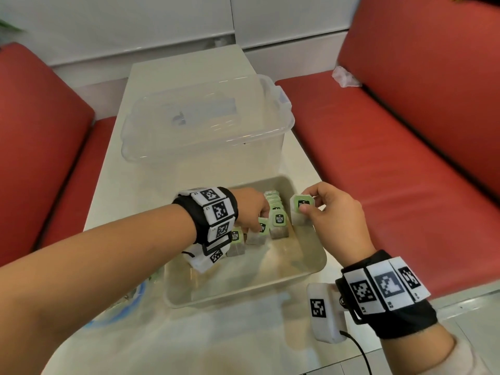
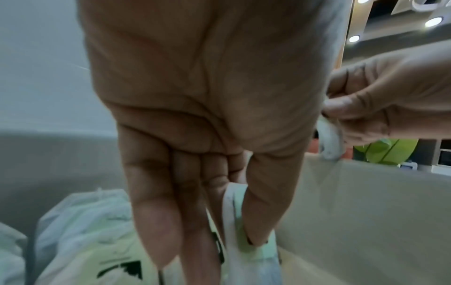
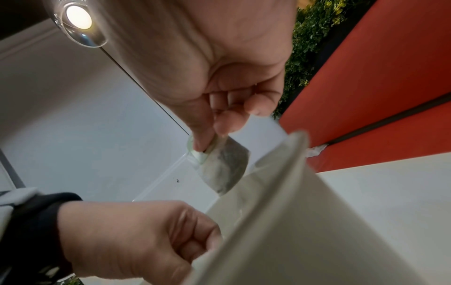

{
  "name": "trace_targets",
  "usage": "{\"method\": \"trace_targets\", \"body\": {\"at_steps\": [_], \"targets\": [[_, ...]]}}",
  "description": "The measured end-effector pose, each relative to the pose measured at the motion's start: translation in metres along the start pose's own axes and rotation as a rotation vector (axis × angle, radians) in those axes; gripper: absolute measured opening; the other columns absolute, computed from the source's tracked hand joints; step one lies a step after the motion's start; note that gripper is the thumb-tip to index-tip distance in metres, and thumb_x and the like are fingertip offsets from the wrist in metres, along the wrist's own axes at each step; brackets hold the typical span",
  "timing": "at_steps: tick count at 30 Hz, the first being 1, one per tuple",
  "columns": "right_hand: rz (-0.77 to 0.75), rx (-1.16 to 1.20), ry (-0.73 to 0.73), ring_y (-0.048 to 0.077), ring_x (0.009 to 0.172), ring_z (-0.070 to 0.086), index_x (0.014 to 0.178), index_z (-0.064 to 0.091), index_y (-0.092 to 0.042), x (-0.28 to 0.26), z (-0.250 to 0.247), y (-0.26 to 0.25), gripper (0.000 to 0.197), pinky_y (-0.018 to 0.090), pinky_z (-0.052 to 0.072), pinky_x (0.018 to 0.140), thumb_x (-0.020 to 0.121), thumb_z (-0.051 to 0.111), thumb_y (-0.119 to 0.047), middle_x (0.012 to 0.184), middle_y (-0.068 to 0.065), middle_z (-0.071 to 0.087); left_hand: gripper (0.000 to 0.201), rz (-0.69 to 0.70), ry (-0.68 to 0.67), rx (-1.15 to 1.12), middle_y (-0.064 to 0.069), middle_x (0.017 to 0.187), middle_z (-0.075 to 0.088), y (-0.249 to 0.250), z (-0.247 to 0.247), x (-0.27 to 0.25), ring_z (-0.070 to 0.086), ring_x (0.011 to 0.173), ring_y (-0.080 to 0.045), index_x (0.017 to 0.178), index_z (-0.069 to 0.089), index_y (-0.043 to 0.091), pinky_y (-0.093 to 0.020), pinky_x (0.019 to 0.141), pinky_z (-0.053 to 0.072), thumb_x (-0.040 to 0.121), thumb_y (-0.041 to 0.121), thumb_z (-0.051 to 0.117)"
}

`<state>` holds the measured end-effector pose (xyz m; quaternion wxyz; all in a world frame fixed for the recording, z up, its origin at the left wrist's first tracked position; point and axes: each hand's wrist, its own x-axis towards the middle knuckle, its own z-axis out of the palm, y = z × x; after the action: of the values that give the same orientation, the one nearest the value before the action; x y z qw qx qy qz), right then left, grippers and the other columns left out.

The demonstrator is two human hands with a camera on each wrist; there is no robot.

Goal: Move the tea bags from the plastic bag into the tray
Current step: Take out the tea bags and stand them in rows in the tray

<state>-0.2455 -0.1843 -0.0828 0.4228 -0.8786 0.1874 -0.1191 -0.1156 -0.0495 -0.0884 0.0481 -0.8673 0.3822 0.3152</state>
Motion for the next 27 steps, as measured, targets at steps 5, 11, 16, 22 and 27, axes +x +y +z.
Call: {"method": "trace_targets", "body": {"at_steps": [5, 11, 16, 22, 27], "targets": [[0.002, 0.001, 0.007, 0.017, 0.076, 0.057, 0.082, 0.06, -0.03, -0.001, -0.002, 0.0, 0.012, 0.031, 0.043, 0.068, 0.082, 0.065, -0.019, 0.078, -0.008, 0.063, 0.012, -0.022, -0.036, -0.001, 0.009, 0.062, 0.051, 0.003, 0.009, 0.008, 0.056, 0.052, -0.003, 0.085, 0.051, 0.018, -0.016, 0.051, 0.041, 0.082, 0.014, 0.062], [0.004, -0.008, 0.007, 0.016, 0.074, 0.056, 0.08, 0.058, -0.031, -0.001, -0.004, 0.0, 0.013, 0.03, 0.04, 0.066, 0.082, 0.065, -0.02, 0.077, -0.008, 0.062, 0.009, -0.039, -0.025, 0.165, 0.004, 0.071, 0.049, 0.006, 0.008, 0.008, 0.047, 0.07, -0.017, 0.084, 0.051, 0.016, -0.021, 0.054, 0.035, 0.083, 0.019, 0.06], [0.005, 0.0, 0.004, 0.016, 0.074, 0.056, 0.081, 0.059, -0.031, -0.002, -0.004, -0.001, 0.012, 0.03, 0.042, 0.067, 0.082, 0.065, -0.021, 0.078, -0.008, 0.062, 0.025, -0.074, 0.005, 0.177, 0.0, 0.083, 0.053, 0.005, 0.006, 0.005, 0.051, 0.081, -0.022, 0.097, 0.056, 0.014, -0.028, 0.066, 0.038, 0.079, 0.024, 0.069], [0.003, 0.004, 0.01, 0.015, 0.073, 0.056, 0.08, 0.059, -0.031, -0.002, -0.004, -0.002, 0.012, 0.03, 0.041, 0.067, 0.082, 0.065, -0.021, 0.077, -0.009, 0.062, 0.018, -0.022, 0.057, 0.04, 0.004, 0.074, 0.06, 0.008, 0.0, 0.001, 0.055, 0.069, -0.015, 0.087, 0.062, 0.017, -0.024, 0.058, 0.042, 0.077, 0.029, 0.07], [0.0, 0.011, 0.018, 0.016, 0.076, 0.058, 0.08, 0.058, -0.032, -0.002, -0.003, -0.003, 0.014, 0.033, 0.045, 0.069, 0.081, 0.066, -0.02, 0.078, -0.008, 0.063, 0.013, 0.003, -0.29, -0.179, 0.008, 0.073, 0.065, 0.013, 0.016, 0.006, 0.059, 0.046, 0.001, 0.094, 0.07, 0.016, -0.01, 0.045, 0.045, 0.084, 0.012, 0.064]]}}
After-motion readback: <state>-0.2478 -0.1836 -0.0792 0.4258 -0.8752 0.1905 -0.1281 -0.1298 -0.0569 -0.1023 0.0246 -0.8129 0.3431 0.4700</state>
